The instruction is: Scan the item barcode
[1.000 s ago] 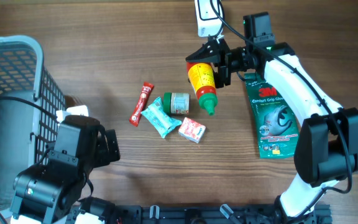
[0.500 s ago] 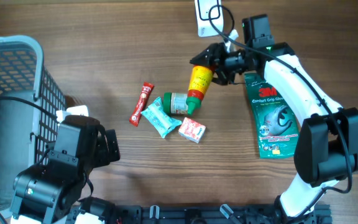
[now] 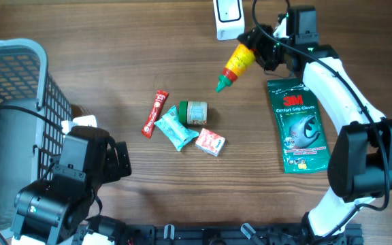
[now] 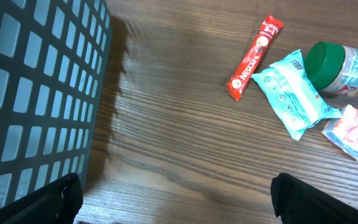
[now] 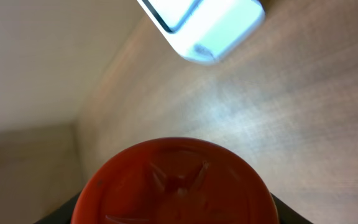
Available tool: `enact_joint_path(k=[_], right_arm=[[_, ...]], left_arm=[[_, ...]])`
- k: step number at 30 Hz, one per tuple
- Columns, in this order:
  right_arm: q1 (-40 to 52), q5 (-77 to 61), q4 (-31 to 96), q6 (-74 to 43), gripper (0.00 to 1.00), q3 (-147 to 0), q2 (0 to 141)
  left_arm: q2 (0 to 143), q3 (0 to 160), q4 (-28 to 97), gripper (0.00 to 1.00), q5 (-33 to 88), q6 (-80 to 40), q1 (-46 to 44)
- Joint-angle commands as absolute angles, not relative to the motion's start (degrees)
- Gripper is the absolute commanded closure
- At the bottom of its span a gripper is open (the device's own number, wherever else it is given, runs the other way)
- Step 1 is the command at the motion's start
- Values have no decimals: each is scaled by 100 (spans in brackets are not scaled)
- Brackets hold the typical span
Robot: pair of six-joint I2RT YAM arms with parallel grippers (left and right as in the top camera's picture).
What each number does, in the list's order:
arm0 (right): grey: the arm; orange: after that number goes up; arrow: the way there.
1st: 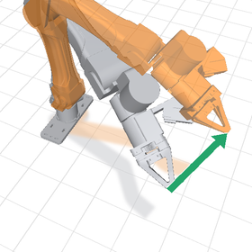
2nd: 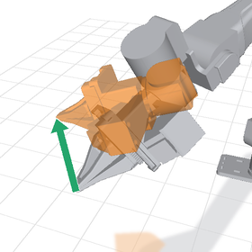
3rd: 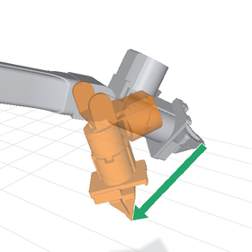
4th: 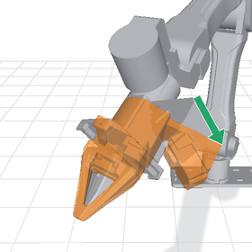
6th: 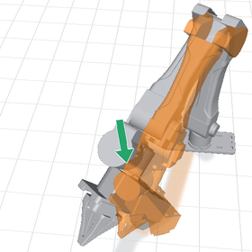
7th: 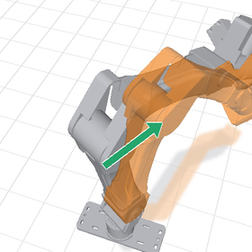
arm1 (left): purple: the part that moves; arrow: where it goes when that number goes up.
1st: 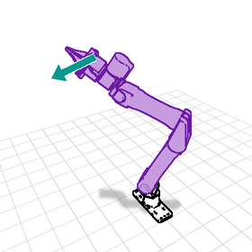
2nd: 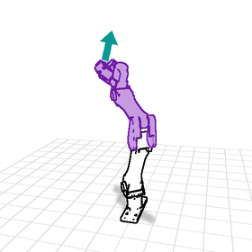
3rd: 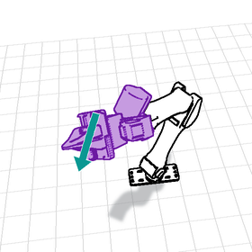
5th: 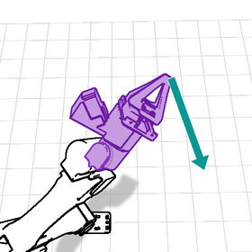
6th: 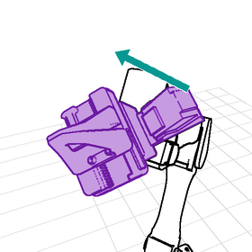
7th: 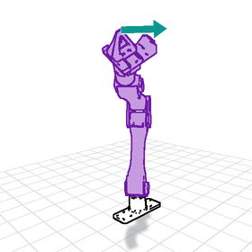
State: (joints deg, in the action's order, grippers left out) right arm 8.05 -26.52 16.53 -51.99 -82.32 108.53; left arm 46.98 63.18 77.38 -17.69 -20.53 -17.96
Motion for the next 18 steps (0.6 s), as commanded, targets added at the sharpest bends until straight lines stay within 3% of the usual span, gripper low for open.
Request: enact_joint_path(k=[1,18], right_arm=[[827,-2335,1031,-5693,95,-8431,11032],[965,-1424,281,-6917,95,-11336,13830]], left_arm=[[4698,6329,7728,0,-1741,-2150,-1806],[4698,6329,7728,0,-1741,-2147,-1806]])
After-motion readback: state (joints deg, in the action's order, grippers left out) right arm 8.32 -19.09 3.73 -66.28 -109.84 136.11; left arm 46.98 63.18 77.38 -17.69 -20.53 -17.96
